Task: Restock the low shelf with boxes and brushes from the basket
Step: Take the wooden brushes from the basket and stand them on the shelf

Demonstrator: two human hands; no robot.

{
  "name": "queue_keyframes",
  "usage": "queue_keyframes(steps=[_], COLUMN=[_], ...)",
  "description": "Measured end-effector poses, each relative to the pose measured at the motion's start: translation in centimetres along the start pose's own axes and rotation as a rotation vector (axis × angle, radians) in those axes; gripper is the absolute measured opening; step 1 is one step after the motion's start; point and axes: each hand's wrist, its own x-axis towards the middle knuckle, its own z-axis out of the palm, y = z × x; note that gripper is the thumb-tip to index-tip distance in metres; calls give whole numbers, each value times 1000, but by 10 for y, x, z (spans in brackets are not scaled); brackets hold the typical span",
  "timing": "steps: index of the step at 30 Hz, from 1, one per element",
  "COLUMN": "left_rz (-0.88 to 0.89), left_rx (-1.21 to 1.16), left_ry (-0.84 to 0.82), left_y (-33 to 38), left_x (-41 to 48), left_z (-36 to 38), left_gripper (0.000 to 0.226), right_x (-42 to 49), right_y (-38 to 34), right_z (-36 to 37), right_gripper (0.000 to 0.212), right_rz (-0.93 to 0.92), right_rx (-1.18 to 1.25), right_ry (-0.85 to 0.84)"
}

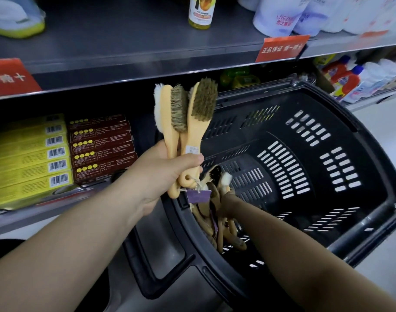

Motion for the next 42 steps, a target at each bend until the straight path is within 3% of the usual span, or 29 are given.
queue_keyframes(steps=[2, 4, 8, 11, 13, 16, 19, 26, 29, 31, 34, 36, 39, 42], left_rz=[-8, -23, -30, -18, -14, -26, -25, 44, 60, 44, 1, -14, -18, -15], left_rx=[-9, -55, -132, -163, -203, -248, -277, -221, -231, -177, -101, -93, -58, -44], left_ry=[-1, -19, -31, -15, -8, -43, -67, -92, -67, 11, 106, 97, 97, 99], left_y=[0, 2, 2, 3, 5, 8, 6, 3, 8, 11, 10, 9, 6, 3], left_x=[1, 2, 5, 5, 3, -2, -9, -19, -24, -23, -19, -19, -20, -18], left_z=[0, 1, 3, 6, 10, 17, 22, 14, 11, 8, 2, 2, 2, 1], left_gripper=[31, 29, 23, 21, 21, 22, 27, 51, 49, 38, 32, 32, 35, 34], right_x=[-4, -6, -30, -76, -114, -157, -176, -180, -180, -173, -135, -96, -44, -18], right_y=[-2, -1, -3, -19, -27, -33, -44, -53, -53, -47, -30, -16, 2, 9], right_z=[-4, -14, -44, -65, -72, -75, -69, -57, -63, -76, -91, -88, -62, -27], right_gripper=[30, 5, 25, 24, 16, 22, 26, 49, 37, 24, 27, 19, 20, 23], right_rz=[14, 122, 229, 40, -191, -462, -548, -693, -803, -845, -600, -366, -75, 103], right_rx=[57, 279, 1155, 1391, 1458, 1356, 1177, 819, 703, 768, 824, 598, 166, -15], right_ry=[-79, -130, -107, 79, 72, 98, 230, 305, 271, 217, 240, 243, 44, -158])
